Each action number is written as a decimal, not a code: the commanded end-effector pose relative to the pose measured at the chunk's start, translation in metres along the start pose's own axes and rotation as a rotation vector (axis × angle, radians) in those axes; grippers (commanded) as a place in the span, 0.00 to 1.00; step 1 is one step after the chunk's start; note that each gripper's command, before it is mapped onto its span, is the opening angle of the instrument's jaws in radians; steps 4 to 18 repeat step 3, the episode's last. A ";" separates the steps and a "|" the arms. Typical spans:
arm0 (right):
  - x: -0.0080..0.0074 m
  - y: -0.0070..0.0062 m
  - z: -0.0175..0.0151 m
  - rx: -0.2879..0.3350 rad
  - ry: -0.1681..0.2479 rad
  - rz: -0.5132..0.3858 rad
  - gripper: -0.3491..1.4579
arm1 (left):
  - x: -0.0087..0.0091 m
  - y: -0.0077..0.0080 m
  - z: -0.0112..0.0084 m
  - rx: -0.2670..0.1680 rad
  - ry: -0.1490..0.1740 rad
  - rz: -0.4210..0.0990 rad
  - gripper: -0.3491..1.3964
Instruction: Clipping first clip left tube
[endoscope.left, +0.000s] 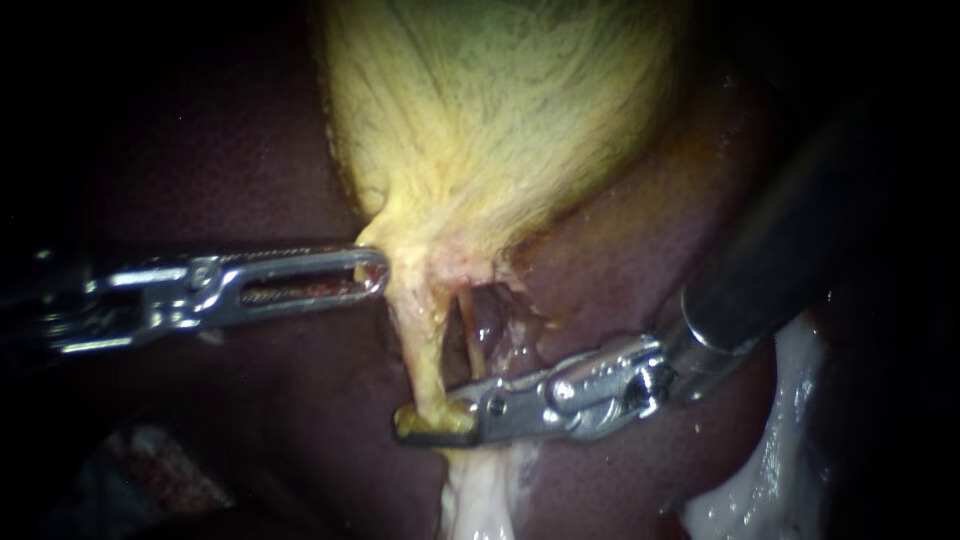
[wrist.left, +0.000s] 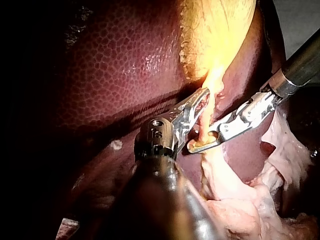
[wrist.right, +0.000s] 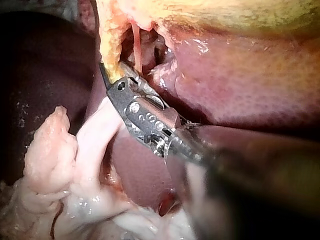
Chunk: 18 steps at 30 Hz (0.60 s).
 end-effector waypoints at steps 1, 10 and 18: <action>-0.0001 -0.0001 0.0001 0.001 -0.001 -0.001 0.00 | 0.0000 0.0001 0.0001 0.000 0.000 0.000 0.00; -0.0003 -0.0002 0.0002 0.001 -0.005 0.004 0.00 | 0.0000 0.0001 0.0002 0.000 0.000 0.000 0.00; -0.0003 -0.0002 0.0002 0.001 -0.005 0.004 0.00 | 0.0000 0.0001 0.0002 0.000 0.000 0.000 0.00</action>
